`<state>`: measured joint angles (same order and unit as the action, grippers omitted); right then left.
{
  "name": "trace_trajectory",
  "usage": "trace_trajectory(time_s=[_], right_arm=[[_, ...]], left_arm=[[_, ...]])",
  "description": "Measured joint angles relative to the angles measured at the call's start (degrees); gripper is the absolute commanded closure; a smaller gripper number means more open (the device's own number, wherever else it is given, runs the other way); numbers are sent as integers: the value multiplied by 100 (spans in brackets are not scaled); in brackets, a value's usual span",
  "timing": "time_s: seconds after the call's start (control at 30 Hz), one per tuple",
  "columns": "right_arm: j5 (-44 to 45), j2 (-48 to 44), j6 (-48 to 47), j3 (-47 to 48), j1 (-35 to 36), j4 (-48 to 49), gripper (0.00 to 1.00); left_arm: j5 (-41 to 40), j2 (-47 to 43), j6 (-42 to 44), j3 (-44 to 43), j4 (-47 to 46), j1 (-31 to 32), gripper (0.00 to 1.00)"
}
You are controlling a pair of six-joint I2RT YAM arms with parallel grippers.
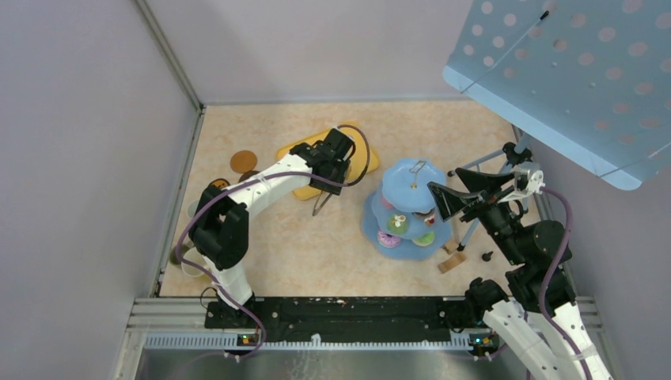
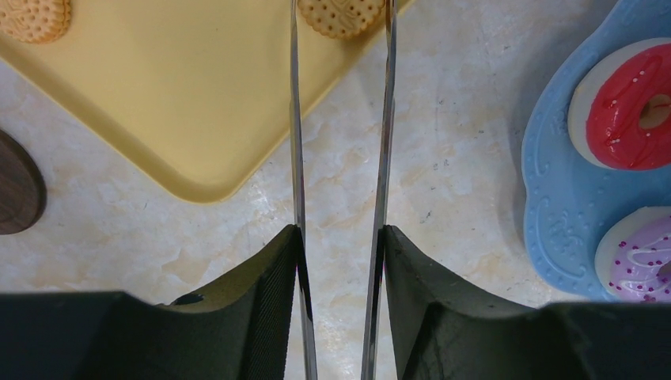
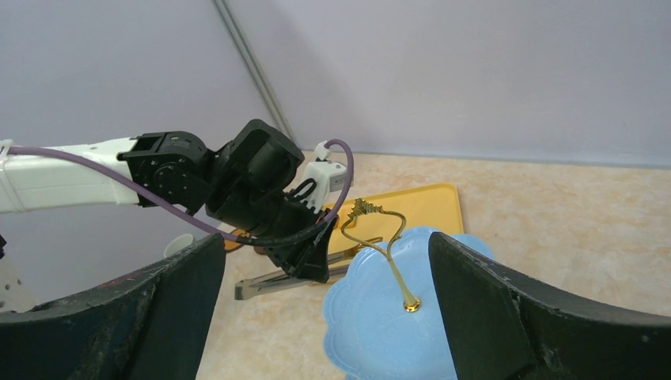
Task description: Serve the afternoon tea
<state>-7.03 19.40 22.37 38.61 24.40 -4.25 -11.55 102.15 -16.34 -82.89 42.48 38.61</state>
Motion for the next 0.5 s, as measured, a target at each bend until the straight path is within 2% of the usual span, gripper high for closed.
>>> trace_trajectory(time_s=[0.33, 0.5], right_arm=[[4, -9, 0, 0, 0, -4, 3], [9, -33, -2, 0, 0, -9, 3]], left_arm=[[-164, -46, -22, 7, 109, 0, 65], [-284, -463, -7, 7, 120, -50, 67]])
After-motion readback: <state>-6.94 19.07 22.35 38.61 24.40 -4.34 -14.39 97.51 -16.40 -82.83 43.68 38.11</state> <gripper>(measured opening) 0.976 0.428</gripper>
